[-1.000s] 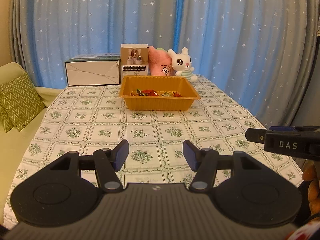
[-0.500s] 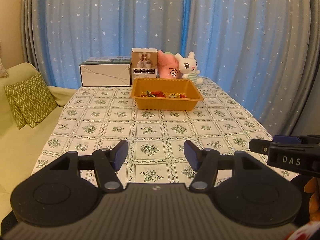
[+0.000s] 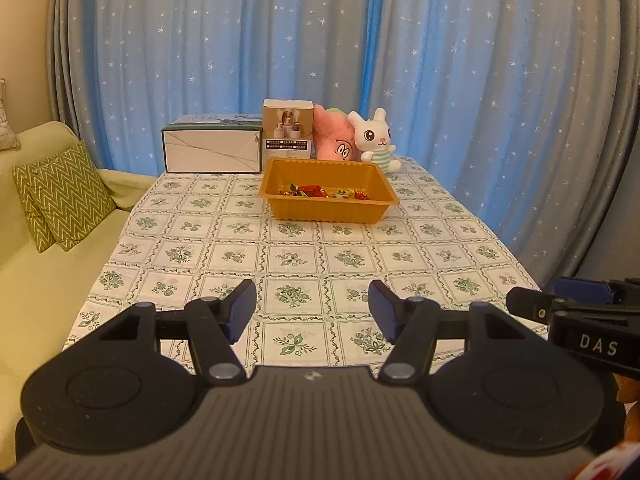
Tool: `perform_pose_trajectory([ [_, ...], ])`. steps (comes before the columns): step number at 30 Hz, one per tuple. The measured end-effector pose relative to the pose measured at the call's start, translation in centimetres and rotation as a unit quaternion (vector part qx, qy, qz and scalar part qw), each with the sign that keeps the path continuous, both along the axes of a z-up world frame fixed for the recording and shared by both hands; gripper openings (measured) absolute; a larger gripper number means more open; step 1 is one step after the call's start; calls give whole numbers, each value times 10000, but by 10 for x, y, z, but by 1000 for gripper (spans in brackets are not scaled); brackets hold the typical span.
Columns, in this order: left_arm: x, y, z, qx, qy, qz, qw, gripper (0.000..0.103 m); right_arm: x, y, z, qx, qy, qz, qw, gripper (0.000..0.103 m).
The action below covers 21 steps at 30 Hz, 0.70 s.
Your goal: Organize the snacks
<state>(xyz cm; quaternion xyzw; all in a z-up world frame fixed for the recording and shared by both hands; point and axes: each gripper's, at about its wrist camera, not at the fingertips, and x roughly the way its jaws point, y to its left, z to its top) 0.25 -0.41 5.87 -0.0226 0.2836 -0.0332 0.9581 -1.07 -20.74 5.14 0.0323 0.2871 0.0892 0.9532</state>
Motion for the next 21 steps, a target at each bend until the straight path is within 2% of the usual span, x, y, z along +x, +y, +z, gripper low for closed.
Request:
perform_pose_trajectory([
  [21,-16,-3,6,10,-21,-45,10000,60,-14,5,11,-59,-53,46,10000,57],
])
